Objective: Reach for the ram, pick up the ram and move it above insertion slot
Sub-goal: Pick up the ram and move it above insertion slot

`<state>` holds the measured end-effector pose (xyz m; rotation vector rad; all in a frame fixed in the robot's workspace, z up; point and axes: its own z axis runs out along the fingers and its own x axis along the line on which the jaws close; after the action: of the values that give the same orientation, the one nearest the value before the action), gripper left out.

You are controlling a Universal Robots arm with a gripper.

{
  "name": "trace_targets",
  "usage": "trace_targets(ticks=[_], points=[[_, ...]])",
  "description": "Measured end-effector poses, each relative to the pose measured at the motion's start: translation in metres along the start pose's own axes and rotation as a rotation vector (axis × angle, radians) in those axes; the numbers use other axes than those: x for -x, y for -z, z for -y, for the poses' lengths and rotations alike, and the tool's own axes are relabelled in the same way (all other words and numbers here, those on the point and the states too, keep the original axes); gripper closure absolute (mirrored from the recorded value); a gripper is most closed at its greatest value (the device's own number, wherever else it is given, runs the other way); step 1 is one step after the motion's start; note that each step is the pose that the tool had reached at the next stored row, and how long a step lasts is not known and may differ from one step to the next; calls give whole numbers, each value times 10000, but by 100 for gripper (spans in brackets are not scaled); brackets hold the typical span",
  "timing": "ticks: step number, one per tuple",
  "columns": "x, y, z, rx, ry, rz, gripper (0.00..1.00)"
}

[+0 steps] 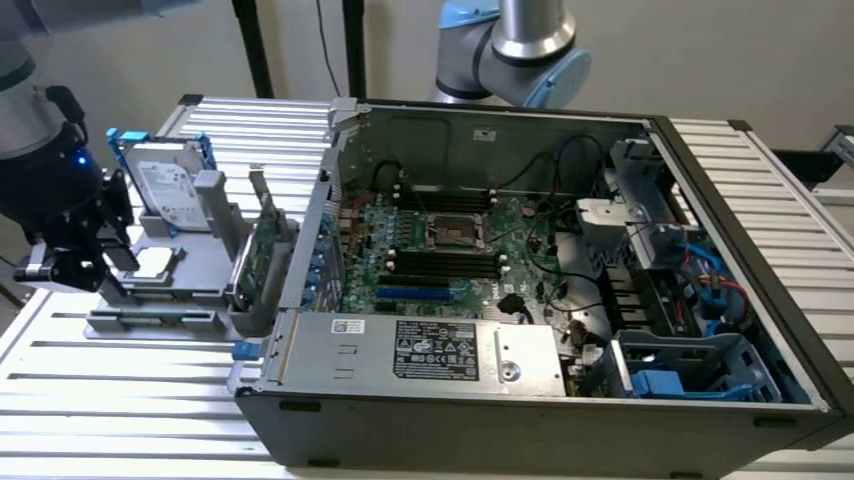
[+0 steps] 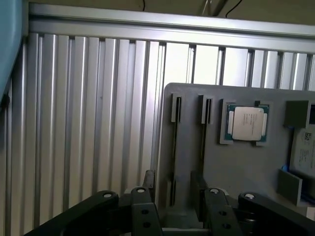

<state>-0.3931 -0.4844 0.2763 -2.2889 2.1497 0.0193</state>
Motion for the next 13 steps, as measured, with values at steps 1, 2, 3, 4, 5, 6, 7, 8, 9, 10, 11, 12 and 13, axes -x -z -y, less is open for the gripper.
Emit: trace_targets(ticks=[1,2,3,4,5,6,7,8,9,10,11,12,13], points=[[-1,-19,2,-1,0,1,58],[-1,-38,4,0,-3,0,58],[-2,-55,6,-1,-4,0,58],[-2,-73,7,1,-7,0,58],[-2,-92,10,-1,-8,1,58],[-2,-110,11,0,-10,0,58],[-2,-128,13,0,-12,1,58],[-3,-147,15,0,-14,0,58],[-4,-164,17,0,-16,0,58],[-4,-182,19,0,-18,0,58],[-4,-201,20,-2,-19,1,58],[-5,-218,21,0,-20,0,58],[-6,-238,22,-2,-20,1,58]])
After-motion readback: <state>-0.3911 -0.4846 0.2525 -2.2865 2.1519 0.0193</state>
